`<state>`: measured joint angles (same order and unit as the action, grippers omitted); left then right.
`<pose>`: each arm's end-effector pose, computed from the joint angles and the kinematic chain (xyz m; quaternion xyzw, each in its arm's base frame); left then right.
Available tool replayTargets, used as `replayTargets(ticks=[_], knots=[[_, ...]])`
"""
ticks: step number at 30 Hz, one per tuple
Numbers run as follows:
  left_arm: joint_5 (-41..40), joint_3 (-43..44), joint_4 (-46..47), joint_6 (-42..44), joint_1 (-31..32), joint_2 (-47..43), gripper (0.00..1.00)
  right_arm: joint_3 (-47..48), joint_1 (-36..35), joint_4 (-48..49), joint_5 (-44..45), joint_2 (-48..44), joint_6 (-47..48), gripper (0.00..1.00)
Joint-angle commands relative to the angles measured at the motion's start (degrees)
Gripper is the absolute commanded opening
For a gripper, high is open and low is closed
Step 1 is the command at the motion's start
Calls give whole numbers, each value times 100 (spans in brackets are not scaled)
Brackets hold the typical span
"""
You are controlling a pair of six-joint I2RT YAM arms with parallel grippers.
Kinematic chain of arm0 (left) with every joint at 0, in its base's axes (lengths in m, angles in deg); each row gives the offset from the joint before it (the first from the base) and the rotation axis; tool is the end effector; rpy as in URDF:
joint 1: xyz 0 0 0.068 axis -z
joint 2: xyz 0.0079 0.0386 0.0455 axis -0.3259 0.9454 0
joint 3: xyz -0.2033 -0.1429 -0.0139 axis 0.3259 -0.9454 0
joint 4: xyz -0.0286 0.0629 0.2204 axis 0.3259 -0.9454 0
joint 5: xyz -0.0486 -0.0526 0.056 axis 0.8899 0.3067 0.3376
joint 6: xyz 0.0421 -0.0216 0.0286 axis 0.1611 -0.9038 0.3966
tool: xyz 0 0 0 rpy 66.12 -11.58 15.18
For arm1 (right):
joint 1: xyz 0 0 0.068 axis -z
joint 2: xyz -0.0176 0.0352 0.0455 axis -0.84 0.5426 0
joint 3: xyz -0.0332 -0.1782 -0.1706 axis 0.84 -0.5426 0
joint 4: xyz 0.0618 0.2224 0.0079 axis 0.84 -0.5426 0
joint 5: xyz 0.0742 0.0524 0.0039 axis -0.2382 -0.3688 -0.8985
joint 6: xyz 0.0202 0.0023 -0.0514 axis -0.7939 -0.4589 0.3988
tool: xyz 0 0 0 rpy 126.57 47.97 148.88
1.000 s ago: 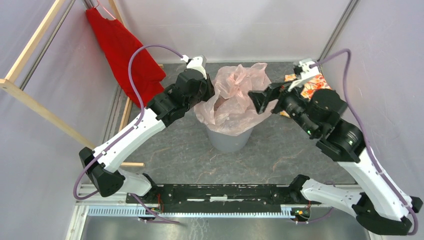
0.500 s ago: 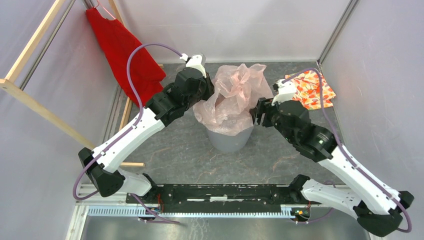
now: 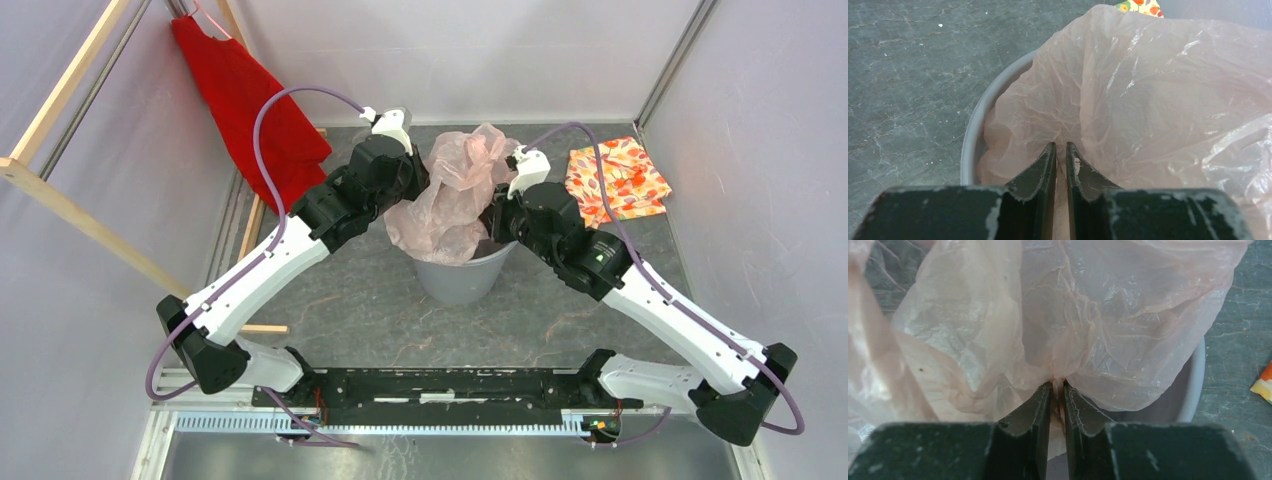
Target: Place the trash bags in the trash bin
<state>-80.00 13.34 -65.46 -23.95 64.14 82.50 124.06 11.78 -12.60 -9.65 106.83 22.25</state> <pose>0.2036 -0.1908 0.3865 0.0195 0.8384 -0.2508 0.4835 0.1588 0.1468 0.3559 -0.0707 0.8193 0.2342 0.5185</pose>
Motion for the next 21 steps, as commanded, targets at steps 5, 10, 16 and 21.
replayTargets(ticks=[5, 10, 16, 21], knots=[[-174, 215, 33, 241, 11, -4, 19, 120, -13, -146, 311, -86, 275, 44], [-248, 209, 89, 223, -31, 51, 19, 629, -12, -398, 209, -194, 519, 59], [-62, 287, 233, 181, -167, 218, 17, 896, -16, -628, 262, -447, 673, 67], [77, 543, 318, 162, -218, 434, 17, 818, -15, -545, -78, -615, 924, 73]])
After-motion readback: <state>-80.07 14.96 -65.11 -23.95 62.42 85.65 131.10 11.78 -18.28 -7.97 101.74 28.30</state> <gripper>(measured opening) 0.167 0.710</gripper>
